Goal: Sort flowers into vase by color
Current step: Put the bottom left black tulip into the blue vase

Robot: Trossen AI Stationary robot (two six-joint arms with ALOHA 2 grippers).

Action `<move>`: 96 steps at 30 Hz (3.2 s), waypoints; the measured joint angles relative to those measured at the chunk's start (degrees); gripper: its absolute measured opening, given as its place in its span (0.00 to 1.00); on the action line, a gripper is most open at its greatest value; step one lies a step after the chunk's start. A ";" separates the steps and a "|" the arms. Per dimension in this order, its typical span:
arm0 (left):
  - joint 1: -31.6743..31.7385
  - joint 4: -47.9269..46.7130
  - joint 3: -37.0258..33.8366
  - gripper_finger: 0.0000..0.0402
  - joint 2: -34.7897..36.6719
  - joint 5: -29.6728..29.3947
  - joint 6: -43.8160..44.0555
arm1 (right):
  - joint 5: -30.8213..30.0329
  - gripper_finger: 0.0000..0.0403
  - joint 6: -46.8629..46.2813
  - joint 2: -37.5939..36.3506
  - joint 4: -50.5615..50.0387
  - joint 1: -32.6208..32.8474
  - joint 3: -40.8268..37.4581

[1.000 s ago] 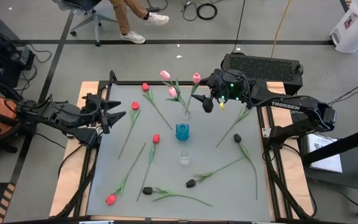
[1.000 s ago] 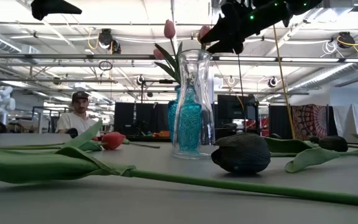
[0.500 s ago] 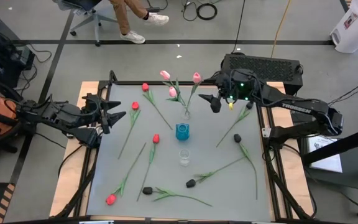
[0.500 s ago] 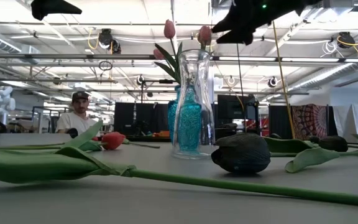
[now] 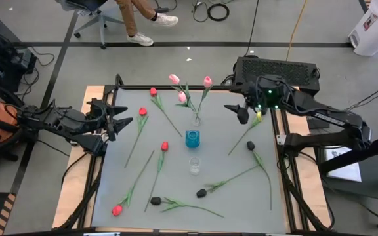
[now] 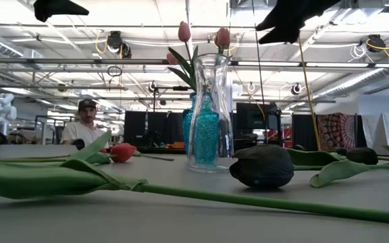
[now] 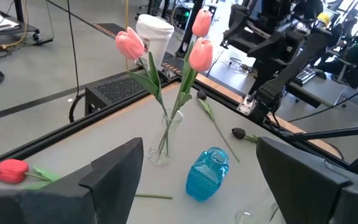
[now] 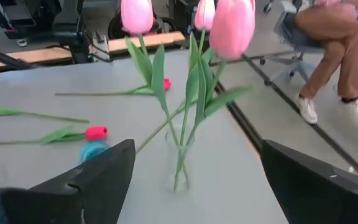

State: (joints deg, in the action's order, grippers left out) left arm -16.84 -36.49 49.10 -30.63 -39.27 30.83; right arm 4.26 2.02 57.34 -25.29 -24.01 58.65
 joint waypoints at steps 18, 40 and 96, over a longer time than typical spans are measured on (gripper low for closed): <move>0.00 0.00 -0.02 0.80 0.00 0.00 -0.02 | -1.71 0.84 -4.87 -10.55 -19.73 0.11 0.00; 0.00 0.00 0.00 0.80 0.00 0.00 -0.02 | -3.05 0.84 -11.67 -13.00 -24.53 0.11 0.00; 0.04 3.44 0.00 0.80 0.00 -0.18 7.97 | -2.72 0.84 -8.64 -12.96 -22.61 0.11 0.00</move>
State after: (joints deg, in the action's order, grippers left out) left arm -16.80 -33.05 49.10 -30.63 -39.44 38.80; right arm 1.54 -6.61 44.38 -47.90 -23.90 58.65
